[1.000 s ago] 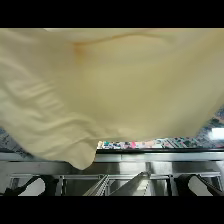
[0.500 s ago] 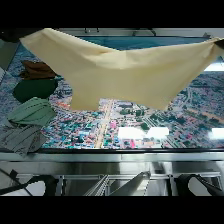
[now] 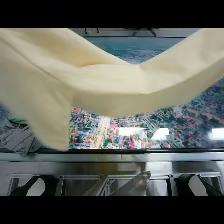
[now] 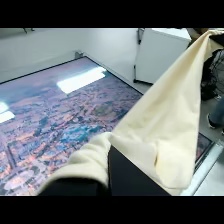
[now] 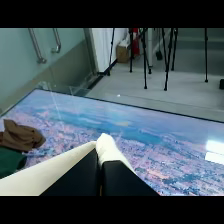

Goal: Fold the shirts.

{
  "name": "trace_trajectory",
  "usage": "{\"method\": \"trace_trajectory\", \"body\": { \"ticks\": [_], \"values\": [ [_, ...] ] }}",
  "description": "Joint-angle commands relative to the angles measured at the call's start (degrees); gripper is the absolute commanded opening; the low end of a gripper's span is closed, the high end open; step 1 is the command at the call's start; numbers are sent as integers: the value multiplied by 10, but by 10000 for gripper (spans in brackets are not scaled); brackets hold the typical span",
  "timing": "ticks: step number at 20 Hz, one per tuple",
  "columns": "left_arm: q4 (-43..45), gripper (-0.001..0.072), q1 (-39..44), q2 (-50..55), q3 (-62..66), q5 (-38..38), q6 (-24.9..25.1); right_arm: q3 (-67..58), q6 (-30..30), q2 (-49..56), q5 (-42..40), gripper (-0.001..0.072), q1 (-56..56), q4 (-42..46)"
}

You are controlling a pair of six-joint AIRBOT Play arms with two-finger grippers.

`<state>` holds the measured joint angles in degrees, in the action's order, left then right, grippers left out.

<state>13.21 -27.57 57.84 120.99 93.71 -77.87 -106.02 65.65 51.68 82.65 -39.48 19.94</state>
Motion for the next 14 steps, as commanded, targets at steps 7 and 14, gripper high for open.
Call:
{"method": "trace_trajectory", "body": {
  "ticks": [7,14],
  "values": [
    [124,23,141,251,-155,9,47,89,22,209,-42,13,169,139],
    [163,15,194,655,-13,0,41,216,-23,449,-165,14,202,158]
  ]
}}
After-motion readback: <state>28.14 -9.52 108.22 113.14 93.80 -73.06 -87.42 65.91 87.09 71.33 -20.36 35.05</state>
